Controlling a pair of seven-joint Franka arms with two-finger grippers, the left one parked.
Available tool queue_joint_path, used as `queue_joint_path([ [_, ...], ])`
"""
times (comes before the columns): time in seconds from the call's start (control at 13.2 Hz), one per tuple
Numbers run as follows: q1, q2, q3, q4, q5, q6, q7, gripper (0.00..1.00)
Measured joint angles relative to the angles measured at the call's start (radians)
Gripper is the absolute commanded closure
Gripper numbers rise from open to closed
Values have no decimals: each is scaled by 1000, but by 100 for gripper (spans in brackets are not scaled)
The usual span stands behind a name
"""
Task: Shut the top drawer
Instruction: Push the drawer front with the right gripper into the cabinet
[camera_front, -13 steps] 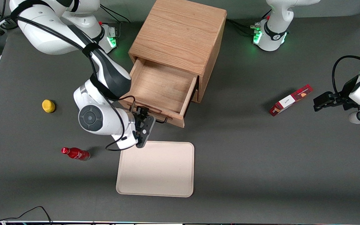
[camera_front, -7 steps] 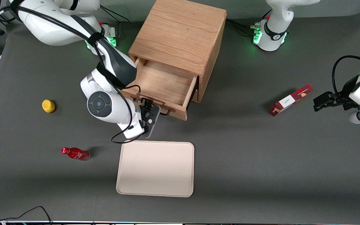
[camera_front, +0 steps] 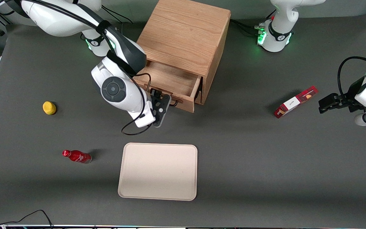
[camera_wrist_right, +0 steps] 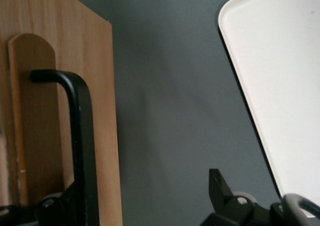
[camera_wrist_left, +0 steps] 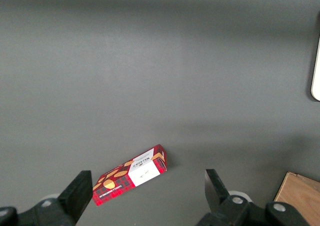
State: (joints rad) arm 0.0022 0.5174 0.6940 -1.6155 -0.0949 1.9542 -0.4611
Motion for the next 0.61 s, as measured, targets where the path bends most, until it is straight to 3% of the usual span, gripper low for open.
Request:
queue_joint_path([
  [0.61, -11, -60, 111, -124, 7, 43, 103, 0],
])
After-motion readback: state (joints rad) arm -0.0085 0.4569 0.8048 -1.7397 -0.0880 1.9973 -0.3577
